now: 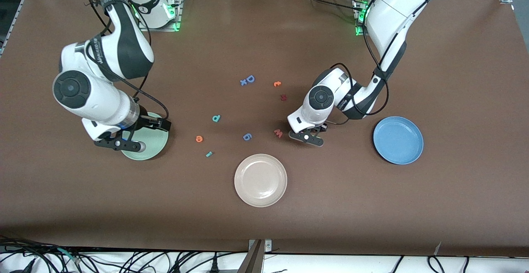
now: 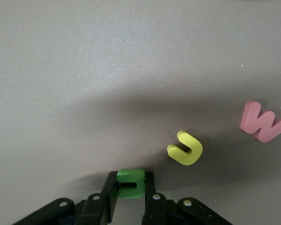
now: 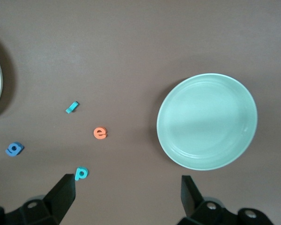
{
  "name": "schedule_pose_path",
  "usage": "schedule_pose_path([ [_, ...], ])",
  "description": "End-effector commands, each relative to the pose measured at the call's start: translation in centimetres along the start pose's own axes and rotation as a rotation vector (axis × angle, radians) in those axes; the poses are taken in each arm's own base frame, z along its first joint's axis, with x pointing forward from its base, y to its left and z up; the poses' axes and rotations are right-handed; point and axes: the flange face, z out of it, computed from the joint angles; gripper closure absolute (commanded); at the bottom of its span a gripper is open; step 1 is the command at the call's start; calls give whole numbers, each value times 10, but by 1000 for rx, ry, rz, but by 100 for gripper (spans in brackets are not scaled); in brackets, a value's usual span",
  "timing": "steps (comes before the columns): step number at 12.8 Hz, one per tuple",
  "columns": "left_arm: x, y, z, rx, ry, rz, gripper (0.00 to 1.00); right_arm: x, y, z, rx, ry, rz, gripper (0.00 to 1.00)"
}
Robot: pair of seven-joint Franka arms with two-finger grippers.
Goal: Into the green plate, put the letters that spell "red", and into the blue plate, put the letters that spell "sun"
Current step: 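Carry the green letter onto the blue plate and open the left gripper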
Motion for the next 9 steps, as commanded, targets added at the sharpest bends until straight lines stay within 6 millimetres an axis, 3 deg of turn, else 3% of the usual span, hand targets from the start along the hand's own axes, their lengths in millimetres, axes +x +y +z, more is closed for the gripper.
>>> schedule_pose_path([
  [1,6,-10,-25,45,9,-10,84,6,-21,28,15,-5,5,0],
  [2,8,-12,-37,57,4,-12,84,3,-39,40,17,5,-22,0],
  [5,21,-37,-80,83,2,31,84,11,-54,74,31,32,-20,0],
  [9,27,-124,-106,91,-60,137,83,14,-76,115,61,84,-22,0],
])
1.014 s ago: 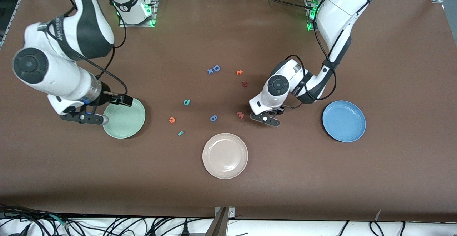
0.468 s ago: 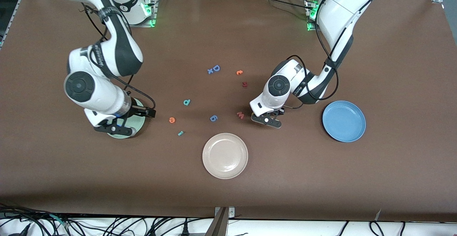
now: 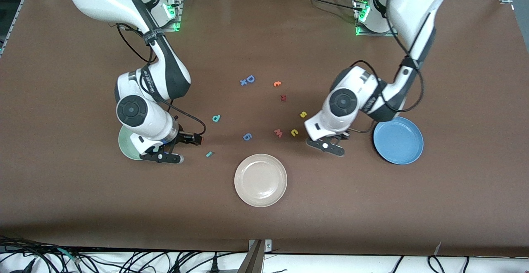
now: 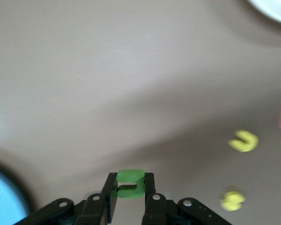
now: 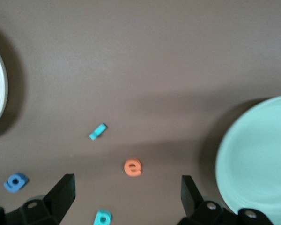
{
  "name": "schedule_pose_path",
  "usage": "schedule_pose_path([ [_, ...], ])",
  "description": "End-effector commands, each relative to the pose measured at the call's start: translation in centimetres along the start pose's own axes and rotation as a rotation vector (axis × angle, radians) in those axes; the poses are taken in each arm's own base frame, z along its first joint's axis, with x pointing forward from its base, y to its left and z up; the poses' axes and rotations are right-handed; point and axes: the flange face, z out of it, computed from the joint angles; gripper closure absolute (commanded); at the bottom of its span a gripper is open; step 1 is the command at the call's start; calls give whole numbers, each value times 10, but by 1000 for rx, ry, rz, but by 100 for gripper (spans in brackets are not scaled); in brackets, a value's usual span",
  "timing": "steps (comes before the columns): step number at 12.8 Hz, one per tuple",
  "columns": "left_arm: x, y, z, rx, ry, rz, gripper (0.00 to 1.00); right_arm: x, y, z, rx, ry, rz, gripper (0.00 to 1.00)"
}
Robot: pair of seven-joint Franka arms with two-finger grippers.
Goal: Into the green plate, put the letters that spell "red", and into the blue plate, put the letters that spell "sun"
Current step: 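Carry the green letter onto the blue plate and open the left gripper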
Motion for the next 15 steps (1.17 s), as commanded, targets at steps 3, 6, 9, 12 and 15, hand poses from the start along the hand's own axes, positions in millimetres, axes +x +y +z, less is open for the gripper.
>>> schedule_pose_path([
  [3,-16,-99,-1,18,-90,130,82,-11,-14,36,34,45,58,0],
  [6,-33,-191,12,32,-114,160,81,-25,-7,64,39,72,51,0],
  [9,-48,-223,29,43,-150,137,81,-37,-1,85,31,65,41,0],
  [12,-58,-239,59,11,-190,109,65,-50,-3,98,14,35,30,0],
  [15,-61,-246,72,-16,-202,95,0,-55,-2,105,-1,23,19,0],
])
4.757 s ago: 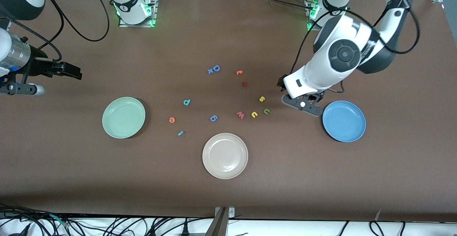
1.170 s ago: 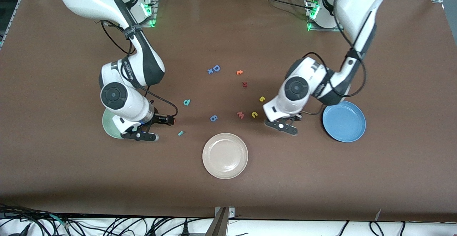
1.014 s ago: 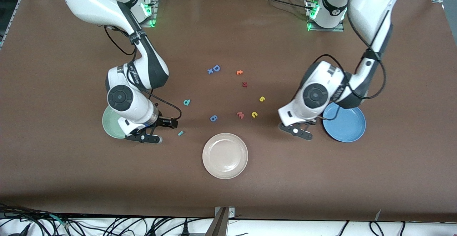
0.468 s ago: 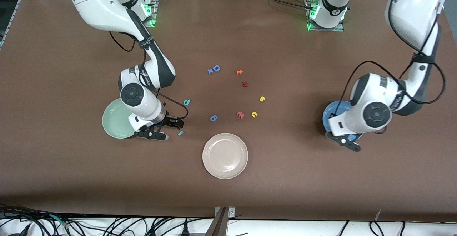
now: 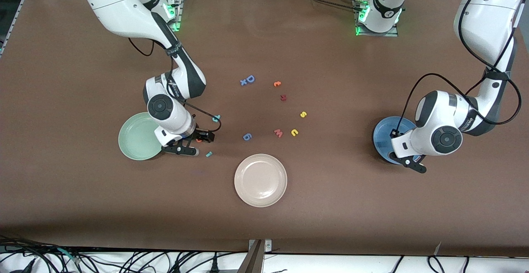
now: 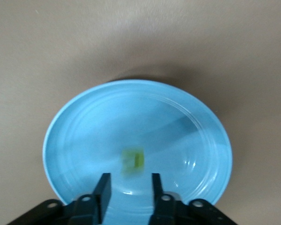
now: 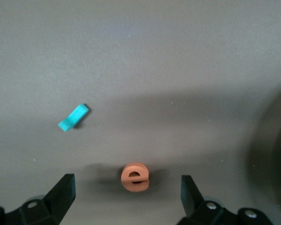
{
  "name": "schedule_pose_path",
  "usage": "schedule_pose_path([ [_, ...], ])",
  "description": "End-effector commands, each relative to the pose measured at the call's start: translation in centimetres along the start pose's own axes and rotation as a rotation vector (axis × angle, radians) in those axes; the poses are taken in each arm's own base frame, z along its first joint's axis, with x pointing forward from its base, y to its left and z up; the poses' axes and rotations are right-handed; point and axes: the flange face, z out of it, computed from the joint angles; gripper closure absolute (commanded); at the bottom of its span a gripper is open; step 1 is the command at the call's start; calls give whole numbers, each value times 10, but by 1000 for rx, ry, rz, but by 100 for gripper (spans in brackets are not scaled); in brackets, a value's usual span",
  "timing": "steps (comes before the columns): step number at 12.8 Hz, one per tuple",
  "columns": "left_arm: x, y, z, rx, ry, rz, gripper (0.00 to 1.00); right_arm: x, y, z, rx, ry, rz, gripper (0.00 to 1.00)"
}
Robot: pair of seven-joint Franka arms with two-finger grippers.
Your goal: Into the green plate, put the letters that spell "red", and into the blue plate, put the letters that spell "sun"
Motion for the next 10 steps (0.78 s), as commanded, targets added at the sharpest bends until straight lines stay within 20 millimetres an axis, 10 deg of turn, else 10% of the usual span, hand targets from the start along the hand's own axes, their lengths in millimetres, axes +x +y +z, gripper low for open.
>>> schedule_pose_path([
  [1,0,-1,-6,7,2,12,0,-6,1,1,-16,9,-16,1],
  [10,30,175,-115,-34,126,36,0,-3,5,15,-36,7,-32,12],
])
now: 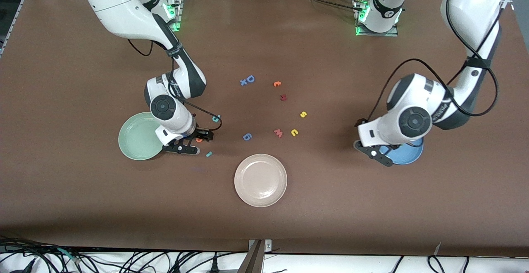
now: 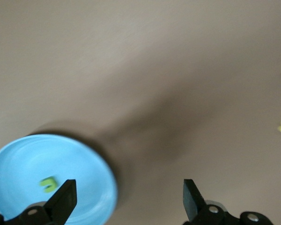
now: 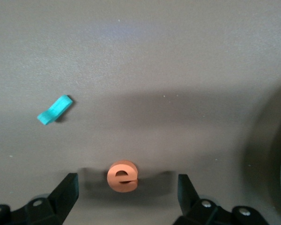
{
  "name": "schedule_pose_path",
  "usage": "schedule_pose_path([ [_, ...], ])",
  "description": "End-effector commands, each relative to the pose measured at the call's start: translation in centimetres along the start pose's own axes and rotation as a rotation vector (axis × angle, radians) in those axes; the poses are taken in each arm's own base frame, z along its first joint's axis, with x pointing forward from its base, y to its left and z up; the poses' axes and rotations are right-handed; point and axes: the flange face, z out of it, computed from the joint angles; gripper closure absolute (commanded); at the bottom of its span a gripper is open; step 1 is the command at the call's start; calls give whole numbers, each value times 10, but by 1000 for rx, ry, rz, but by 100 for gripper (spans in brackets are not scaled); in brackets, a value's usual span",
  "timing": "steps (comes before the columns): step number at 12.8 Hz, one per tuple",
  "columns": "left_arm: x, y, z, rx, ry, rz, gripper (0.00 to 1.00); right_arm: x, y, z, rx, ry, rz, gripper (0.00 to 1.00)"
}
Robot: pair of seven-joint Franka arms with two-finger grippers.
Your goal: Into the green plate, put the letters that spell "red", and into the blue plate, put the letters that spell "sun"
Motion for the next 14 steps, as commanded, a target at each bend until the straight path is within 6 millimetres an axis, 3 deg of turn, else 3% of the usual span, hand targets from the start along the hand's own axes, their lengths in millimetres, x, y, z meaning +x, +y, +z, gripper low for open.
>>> schedule_pose_path([
  [1,11,54,-10,6,17,-23,0,-1,1,7,-9,9,-9,18],
  [3,31,110,-3,5,39,-30,0,0,2,7,-9,7,-10,28],
  [4,38,122,2,-12,76,-64,0,1,2,7,-9,9,-8,32],
  [6,51,126,14,-54,154,-65,0,2,3,6,-8,10,-5,38],
  [9,68,173,48,-80,208,-9,0,2,3,8,-8,7,-4,46],
  [14,70,222,90,23,190,80,0,3,2,8,-5,7,1,58],
])
